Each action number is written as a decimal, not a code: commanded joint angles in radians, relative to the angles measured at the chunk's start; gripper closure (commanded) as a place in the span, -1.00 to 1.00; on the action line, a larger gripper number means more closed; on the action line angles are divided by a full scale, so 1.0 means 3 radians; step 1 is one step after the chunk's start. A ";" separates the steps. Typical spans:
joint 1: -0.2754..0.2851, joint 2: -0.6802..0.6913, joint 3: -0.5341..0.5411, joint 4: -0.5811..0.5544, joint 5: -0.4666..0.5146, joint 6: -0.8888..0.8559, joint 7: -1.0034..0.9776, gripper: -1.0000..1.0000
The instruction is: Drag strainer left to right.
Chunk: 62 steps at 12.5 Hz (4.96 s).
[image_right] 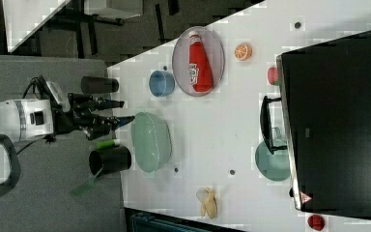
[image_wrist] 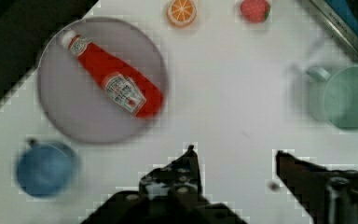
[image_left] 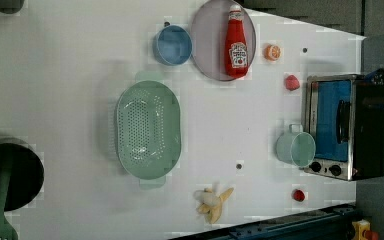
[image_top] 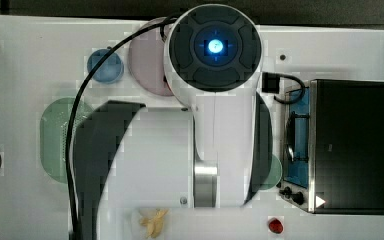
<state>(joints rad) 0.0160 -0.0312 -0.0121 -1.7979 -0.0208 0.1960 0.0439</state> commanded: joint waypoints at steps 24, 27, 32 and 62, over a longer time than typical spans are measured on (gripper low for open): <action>0.0055 0.1107 0.1929 -0.1304 0.0168 0.2224 0.3797 -1.00; 0.0067 0.1436 0.1870 -0.1447 0.0168 0.2914 0.3801 -1.00; 0.0295 0.1855 0.1548 -0.1435 0.0166 0.3403 0.3801 -1.00; 0.0334 0.1482 -0.0060 -0.2037 0.0145 0.3413 0.2775 -1.00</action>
<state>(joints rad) 0.1217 0.4446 -0.0246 -2.3945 0.0354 1.2344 0.9639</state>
